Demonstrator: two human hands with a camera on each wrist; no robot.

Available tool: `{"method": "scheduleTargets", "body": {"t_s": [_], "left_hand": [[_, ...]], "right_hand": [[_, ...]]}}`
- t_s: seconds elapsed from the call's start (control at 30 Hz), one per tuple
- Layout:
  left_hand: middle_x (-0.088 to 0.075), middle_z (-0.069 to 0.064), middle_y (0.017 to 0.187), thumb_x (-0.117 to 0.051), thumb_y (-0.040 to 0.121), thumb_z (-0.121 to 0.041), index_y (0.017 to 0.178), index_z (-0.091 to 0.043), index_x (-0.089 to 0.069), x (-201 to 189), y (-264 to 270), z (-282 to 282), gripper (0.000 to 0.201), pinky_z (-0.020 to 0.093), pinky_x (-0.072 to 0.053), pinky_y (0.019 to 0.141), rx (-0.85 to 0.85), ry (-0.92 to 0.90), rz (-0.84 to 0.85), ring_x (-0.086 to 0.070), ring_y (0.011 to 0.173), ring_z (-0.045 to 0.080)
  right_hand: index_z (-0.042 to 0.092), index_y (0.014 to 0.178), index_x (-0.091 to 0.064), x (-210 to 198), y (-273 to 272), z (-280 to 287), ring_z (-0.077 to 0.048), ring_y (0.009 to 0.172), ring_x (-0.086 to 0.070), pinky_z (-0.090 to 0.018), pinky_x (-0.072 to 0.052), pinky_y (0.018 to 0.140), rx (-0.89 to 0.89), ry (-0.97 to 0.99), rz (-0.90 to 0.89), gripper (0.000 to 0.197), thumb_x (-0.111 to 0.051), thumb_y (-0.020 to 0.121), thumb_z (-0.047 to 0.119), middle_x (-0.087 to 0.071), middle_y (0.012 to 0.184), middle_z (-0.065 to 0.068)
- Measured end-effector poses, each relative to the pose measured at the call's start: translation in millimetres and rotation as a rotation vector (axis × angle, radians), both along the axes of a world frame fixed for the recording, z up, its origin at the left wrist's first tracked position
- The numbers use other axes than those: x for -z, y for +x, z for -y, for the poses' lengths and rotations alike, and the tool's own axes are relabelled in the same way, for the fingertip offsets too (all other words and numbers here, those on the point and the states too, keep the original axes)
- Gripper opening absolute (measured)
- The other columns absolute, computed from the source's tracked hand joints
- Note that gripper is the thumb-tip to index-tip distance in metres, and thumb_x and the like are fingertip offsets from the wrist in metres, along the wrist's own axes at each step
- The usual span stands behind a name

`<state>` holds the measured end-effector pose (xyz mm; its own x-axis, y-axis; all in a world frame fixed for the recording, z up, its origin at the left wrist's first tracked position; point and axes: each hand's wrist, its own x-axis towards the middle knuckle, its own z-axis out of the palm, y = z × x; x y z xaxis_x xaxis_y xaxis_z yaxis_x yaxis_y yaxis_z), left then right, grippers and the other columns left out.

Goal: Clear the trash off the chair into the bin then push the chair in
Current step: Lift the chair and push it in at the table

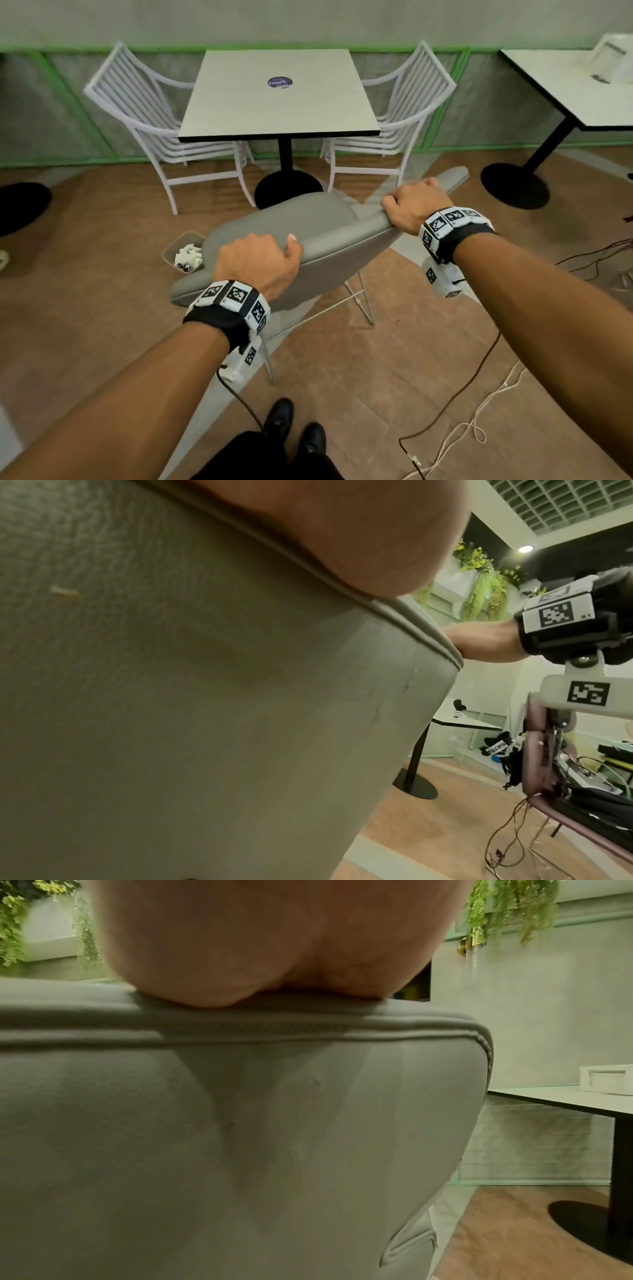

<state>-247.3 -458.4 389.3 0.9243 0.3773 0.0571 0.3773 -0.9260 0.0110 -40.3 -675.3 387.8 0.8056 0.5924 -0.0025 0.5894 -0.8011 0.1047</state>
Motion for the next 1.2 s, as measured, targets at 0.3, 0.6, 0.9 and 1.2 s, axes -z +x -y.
{"method": "scheduleTargets", "body": {"t_s": [0.3, 0.6, 0.9, 1.2], "left_hand": [[-0.061, 0.008, 0.066, -0.023, 0.09, -0.056, 0.07, -0.014, -0.06, 2.8, 6.5, -61.3, 0.06, 0.033, -0.04, 0.059, 0.057, 0.08, -0.042, -0.052, 0.06, 0.03], [-0.057, 0.003, 0.057, -0.029, 0.089, -0.05, 0.063, -0.015, -0.056, 7.1, 11.0, -123.9, 0.051, 0.032, -0.036, 0.058, 0.038, 0.113, 0.028, -0.052, 0.055, 0.028], [-0.062, 0.007, 0.062, -0.03, 0.079, -0.037, 0.063, -0.013, -0.059, 15.3, 10.1, -122.4, 0.041, 0.035, -0.041, 0.064, 0.004, 0.065, 0.113, -0.054, 0.058, 0.031], [-0.057, 0.001, 0.062, -0.031, 0.078, -0.044, 0.079, -0.021, -0.067, 24.4, 22.7, -138.8, 0.043, 0.031, -0.044, 0.053, -0.022, 0.104, 0.088, -0.052, 0.058, 0.024]], "right_hand": [[0.016, 0.054, -0.053, -1.6, -31.3, -27.4, -0.022, 0.057, -0.048, -0.041, -0.035, 0.083, 0.057, 0.011, 0.052, 0.056, -0.021, 0.089, 0.045, -0.055, 0.059, -0.008], [0.019, 0.074, -0.069, 6.0, -53.7, -39.9, -0.03, 0.064, -0.057, -0.037, -0.041, 0.072, 0.004, 0.104, 0.051, 0.066, -0.019, 0.094, 0.058, -0.065, 0.064, -0.007], [0.014, 0.053, -0.045, 1.9, -53.2, -27.7, -0.025, 0.05, -0.047, -0.029, -0.03, 0.056, 0.136, 0.103, 0.14, 0.047, -0.034, 0.088, 0.043, -0.052, 0.052, -0.003], [0.016, 0.053, -0.048, 1.8, -37.8, -33.9, -0.024, 0.05, -0.048, -0.027, -0.029, 0.052, 0.159, 0.053, 0.103, 0.041, -0.034, 0.081, 0.042, -0.051, 0.051, 0.001]]}}
